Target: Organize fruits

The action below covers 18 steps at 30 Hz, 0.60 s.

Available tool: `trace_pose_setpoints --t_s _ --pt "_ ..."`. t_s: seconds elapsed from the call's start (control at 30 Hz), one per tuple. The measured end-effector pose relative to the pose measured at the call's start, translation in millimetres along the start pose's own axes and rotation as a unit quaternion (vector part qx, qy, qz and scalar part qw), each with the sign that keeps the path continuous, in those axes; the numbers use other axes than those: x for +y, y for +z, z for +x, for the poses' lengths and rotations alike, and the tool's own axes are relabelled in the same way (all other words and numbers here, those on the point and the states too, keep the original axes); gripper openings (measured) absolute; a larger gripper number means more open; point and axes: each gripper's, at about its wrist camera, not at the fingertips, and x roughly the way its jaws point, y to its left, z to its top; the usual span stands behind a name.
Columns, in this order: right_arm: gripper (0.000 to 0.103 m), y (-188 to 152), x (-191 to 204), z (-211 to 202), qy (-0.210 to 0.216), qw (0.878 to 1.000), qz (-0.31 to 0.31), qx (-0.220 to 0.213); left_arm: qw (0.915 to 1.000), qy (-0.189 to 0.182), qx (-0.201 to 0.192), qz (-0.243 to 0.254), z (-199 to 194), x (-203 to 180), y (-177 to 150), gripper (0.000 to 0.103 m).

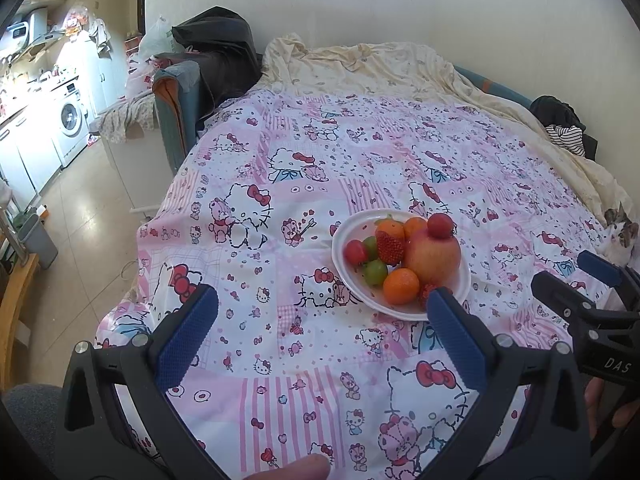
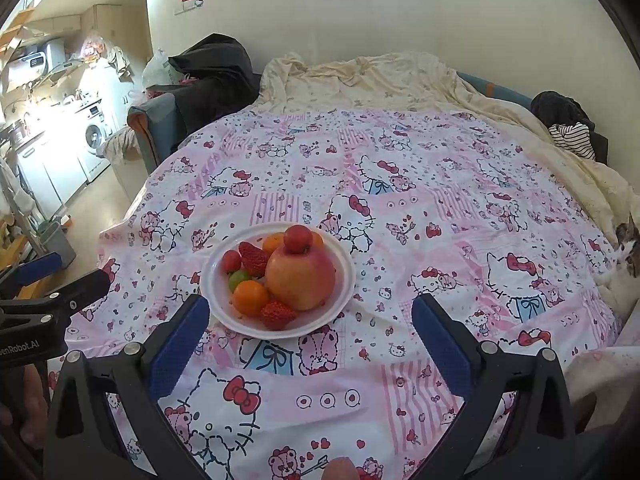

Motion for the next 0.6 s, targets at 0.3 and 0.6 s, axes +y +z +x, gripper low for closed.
trace_pose_setpoints --t_s 0.3,0.6 --pt "0.103 0.3 -0.4 -1.2 -0.001 1.0 0.002 -0.003 1.0 0.0 0.0 0.0 -0.2 0.2 -0.1 0.103" --pt "0.103 0.3 -0.4 -1.1 -0.001 1.0 0.002 -0.003 1.0 0.0 0.0 0.0 0.1 0.2 -0.2 0.103"
